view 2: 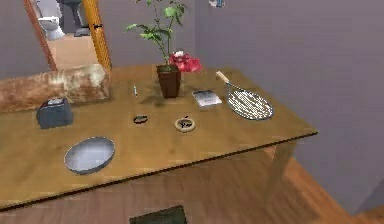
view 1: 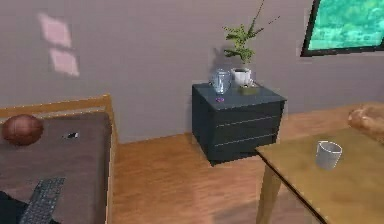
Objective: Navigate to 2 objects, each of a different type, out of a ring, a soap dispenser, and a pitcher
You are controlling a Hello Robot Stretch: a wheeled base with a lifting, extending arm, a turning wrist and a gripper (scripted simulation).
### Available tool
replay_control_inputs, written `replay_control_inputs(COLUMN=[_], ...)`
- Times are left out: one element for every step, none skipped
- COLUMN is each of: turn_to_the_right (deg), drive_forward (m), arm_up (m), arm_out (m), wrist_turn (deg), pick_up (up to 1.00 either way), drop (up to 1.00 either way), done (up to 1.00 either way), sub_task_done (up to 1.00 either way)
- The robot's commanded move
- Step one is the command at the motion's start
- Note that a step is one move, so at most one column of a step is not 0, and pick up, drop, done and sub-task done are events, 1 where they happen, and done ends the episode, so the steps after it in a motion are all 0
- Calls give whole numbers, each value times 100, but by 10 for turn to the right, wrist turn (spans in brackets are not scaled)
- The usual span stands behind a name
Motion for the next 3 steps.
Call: replay_control_inputs(turn_to_the_right=[0,450,210], drive_forward=[95,0,0], arm_up=[0,0,0], arm_out=[0,0,0], wrist_turn=[0,0,0], pick_up=[0,0,0], drop=[0,0,0], done=[0,0,0], sub_task_done=[0,0,0])
